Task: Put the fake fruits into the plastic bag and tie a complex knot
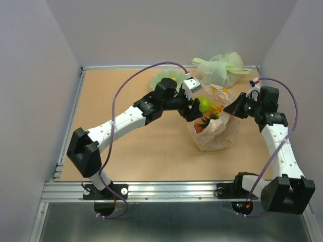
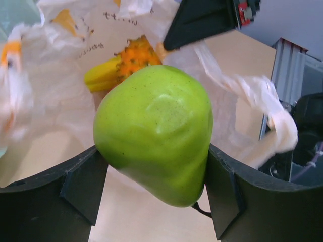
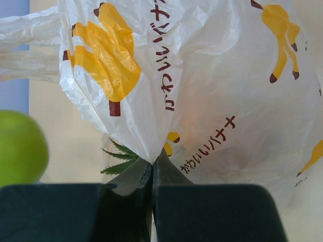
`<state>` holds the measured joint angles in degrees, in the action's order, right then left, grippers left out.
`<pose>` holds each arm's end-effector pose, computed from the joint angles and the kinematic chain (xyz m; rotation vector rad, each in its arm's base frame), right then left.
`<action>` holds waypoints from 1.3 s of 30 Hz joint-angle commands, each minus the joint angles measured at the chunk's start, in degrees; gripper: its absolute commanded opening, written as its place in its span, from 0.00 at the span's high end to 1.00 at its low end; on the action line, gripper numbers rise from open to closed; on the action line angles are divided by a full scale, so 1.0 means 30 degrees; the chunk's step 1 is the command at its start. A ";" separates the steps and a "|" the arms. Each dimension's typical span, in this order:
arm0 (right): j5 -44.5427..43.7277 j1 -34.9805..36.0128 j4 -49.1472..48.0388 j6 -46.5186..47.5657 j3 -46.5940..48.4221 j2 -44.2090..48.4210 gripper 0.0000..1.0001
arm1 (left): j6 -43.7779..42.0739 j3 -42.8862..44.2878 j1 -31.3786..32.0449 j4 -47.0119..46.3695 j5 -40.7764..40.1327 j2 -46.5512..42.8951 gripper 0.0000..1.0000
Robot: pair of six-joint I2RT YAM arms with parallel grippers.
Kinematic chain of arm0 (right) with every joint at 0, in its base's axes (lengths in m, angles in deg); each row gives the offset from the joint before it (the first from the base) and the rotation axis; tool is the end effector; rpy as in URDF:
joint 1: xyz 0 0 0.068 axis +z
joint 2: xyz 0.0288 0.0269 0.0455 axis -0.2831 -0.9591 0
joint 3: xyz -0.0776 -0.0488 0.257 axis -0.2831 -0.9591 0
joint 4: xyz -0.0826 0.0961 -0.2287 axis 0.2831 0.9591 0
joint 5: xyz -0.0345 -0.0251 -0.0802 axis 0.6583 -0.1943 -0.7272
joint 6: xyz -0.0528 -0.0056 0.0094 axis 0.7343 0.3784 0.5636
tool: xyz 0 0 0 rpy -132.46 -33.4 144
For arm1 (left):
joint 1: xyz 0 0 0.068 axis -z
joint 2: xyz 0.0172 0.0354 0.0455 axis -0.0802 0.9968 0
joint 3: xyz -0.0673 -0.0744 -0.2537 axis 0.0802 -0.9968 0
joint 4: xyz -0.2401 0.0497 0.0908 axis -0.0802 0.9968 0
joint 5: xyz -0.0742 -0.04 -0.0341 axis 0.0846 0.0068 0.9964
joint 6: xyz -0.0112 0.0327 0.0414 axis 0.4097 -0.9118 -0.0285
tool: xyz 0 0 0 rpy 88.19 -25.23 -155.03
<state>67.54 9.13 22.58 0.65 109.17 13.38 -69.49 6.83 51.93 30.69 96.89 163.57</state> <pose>0.2355 -0.0107 0.3208 0.1869 2.1827 0.7461 0.2416 -0.2856 0.3645 1.0624 1.5459 -0.9925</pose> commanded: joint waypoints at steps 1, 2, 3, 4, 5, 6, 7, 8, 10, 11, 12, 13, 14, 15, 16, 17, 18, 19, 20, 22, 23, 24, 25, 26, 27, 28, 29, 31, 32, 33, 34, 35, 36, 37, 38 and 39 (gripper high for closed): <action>-0.0480 0.0093 -0.0587 0.0087 0.0778 0.0727 1.00 | 0.0540 0.3109 0.0334 -0.0288 0.0439 0.2580 0.71; -0.0336 0.0093 -0.0587 0.0058 0.0836 0.0756 1.00 | 0.0632 0.4333 0.0423 -0.0317 0.0439 0.3804 0.70; -0.0305 0.0093 -0.0587 0.0029 0.0866 0.0756 1.00 | 0.0691 0.4925 0.0569 -0.0346 0.0294 0.4455 0.69; -0.0334 0.0093 -0.0587 0.0028 0.0837 0.0872 1.00 | 0.0692 0.5598 0.0687 -0.0289 0.0118 0.5099 0.68; -0.0334 0.0093 -0.0587 -0.0001 0.0866 0.0931 1.00 | 0.0750 0.6823 0.0833 -0.0259 -0.0377 0.5744 0.67; -0.0595 0.0093 -0.0587 0.0028 0.0866 0.0990 1.00 | 0.0721 0.7416 0.0892 -0.0259 -0.0672 0.6997 0.67; -0.0772 0.0093 -0.0558 -0.0001 0.0895 0.1136 1.00 | 0.0895 0.7973 0.0922 -0.0259 -0.1284 0.7532 0.62; -0.0948 0.0093 -0.0587 0.0057 0.0896 0.1166 1.00 | 0.0984 0.8848 0.0922 -0.0259 -0.1493 0.8030 0.55; -0.1095 0.0093 -0.0558 0.0145 0.0954 0.1167 1.00 | 0.1101 0.9528 0.0893 -0.0288 -0.2078 0.8999 0.32; -0.1154 0.0093 -0.0558 0.0145 0.0954 0.1137 0.99 | 0.1073 1.0082 0.0922 -0.0346 -0.2719 0.9118 0.25; -0.1299 0.0093 -0.0558 0.0145 0.0954 0.1108 1.00 | 0.0986 1.0204 0.0893 -0.0579 -0.3044 0.9177 0.19; -0.1417 0.0093 -0.0529 0.0174 0.0925 0.1079 1.00 | 0.0811 1.0292 0.0893 -0.0755 -0.3280 0.9091 0.11; -0.1534 0.0093 -0.0557 0.0146 0.0925 0.1020 1.00 | 0.0229 1.0351 0.0893 -0.0786 -0.3485 0.8974 0.01; -0.1622 0.0093 -0.0558 0.0145 0.0925 0.0962 1.00 | 0.0136 1.0322 0.0893 -0.0786 -0.3458 0.8567 0.01; -0.1681 0.0093 -0.0558 0.0087 0.0896 0.0874 1.00 | -0.0590 1.0119 0.0893 -0.0786 -0.3342 0.8273 0.01; -0.1769 0.0093 -0.0587 0.0029 0.0896 0.0815 1.00 | -0.1206 1.0001 0.0893 -0.0612 -0.3196 0.7980 0.01; -0.1828 0.0093 -0.0587 0.0028 0.0867 0.0699 1.00 | -0.1415 0.9913 0.0893 -0.0494 -0.3049 0.7194 0.01; -0.1828 0.0093 -0.0587 -0.0030 0.0779 0.0640 1.00 | -0.1504 0.9651 0.0893 -0.0522 -0.2671 0.6664 0.01; -0.1857 0.0093 -0.0587 -0.0059 0.0749 0.0581 1.00 | -0.1650 0.9242 0.0893 -0.0609 -0.2464 0.6107 0.01; -0.1828 0.0093 -0.0587 -0.0118 0.0661 0.0493 1.00 | -0.2031 0.7632 0.0893 -0.1223 -0.2316 0.4350 0.01; -0.1770 0.0093 -0.0587 -0.0147 0.0632 0.0463 1.00 | -0.2352 0.7105 0.0864 -0.0849 -0.2257 0.3474 0.01; -0.1770 0.0093 -0.0587 -0.0147 0.0632 0.0434 0.99 | -0.2964 0.7128 0.0777 -0.0381 -0.2199 0.3146 0.01; -0.1828 0.0093 -0.0558 -0.0118 0.0632 0.0463 1.00 | -0.3115 0.7216 0.0631 0.0204 -0.1879 0.2795 0.01; -0.1886 0.0093 -0.0558 -0.0060 0.0632 0.0463 1.00 | -0.3088 0.7188 -0.0183 0.0848 -0.1267 0.2037 0.01; -0.1945 0.0064 -0.0558 -0.0031 0.0632 0.0492 1.00 | -0.2971 0.7013 -0.0771 0.0941 -0.0187 0.1653 0.02; -0.1887 0.0093 -0.0587 -0.0030 0.0603 0.0492 1.00 | -0.2274 0.6750 -0.1444 0.0826 0.1999 0.1272 0.07; -0.1858 0.0093 -0.0587 -0.0030 0.0574 0.0463 1.00 | -0.1832 0.6371 -0.2205 0.0622 0.2659 0.0949 0.10; -0.1741 0.0093 -0.0587 -0.0089 0.0544 0.0347 1.00 | -0.1358 0.5111 -0.3993 -0.0140 0.3309 0.0273 0.14; -0.1653 0.0093 -0.0587 -0.0118 0.0544 0.0201 0.99 | -0.1359 0.4614 -0.4870 -0.0577 0.3049 0.0156 0.14; -0.1652 0.0093 -0.0587 -0.0118 0.0544 0.0199 0.99 | -0.1330 0.4464 -0.5343 -0.0726 0.2582 0.0242 0.14; -0.1652 0.0093 -0.0587 -0.0147 0.0544 0.0141 0.99 | -0.1301 0.4463 -0.5724 -0.0728 0.2055 0.0445 0.12; -0.1652 0.0093 -0.0587 -0.0089 0.0544 0.0112 0.99 | -0.1532 0.4695 -0.6511 -0.0612 0.1441 0.1173 0.11; -0.1623 0.0093 -0.0587 -0.0031 0.0544 0.0112 0.99 | -0.1796 0.4929 -0.6838 -0.0465 0.1377 0.1673 0.10; -0.1594 0.0093 -0.0587 -0.0030 0.0544 0.0054 1.00 | -0.2001 0.5221 -0.7132 -0.0348 0.1347 0.2200 0.09; -0.1565 0.0093 -0.0587 -0.0001 0.0544 0.0024 1.00 | -0.2090 0.5543 -0.7454 -0.0260 0.1637 0.2727 0.08; -0.1565 0.0093 -0.0558 0.0144 0.0515 -0.0063 1.00 | -0.2700 0.6417 -0.7660 0.0234 0.1930 0.4009 0.08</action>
<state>62.84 9.13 22.58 0.43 109.19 13.38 -74.69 23.02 29.90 28.72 100.93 167.55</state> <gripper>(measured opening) 0.013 0.914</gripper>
